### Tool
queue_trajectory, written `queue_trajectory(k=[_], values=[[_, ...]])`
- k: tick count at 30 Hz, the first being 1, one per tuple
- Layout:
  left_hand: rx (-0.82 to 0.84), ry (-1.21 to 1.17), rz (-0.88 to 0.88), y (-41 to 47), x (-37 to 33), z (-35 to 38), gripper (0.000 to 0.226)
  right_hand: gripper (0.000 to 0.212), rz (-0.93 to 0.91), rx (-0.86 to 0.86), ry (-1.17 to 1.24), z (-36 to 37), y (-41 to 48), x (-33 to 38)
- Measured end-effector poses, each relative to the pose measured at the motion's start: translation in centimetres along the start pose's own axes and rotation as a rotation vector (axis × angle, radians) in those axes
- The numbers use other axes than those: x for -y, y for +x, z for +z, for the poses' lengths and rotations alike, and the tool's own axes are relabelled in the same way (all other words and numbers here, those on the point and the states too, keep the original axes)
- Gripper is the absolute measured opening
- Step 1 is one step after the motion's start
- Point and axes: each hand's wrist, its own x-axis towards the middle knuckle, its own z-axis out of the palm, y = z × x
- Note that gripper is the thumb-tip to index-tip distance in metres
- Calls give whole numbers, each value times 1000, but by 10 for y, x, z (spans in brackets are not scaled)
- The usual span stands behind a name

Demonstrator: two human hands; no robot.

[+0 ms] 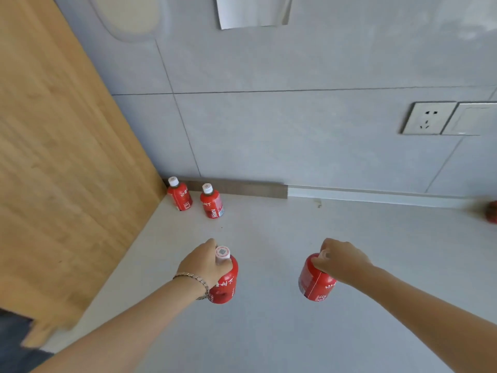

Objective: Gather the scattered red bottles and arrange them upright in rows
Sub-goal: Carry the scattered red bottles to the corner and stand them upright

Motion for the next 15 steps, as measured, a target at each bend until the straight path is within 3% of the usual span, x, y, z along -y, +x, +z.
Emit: queue_trajectory(k=[10,15], values=[[-54,-39,-228,97,79,-39,20,36,-92,-20,120,32,133,147],[-25,-71,-246,134,101,-41,20,34,-5,-4,169,55,188,188]])
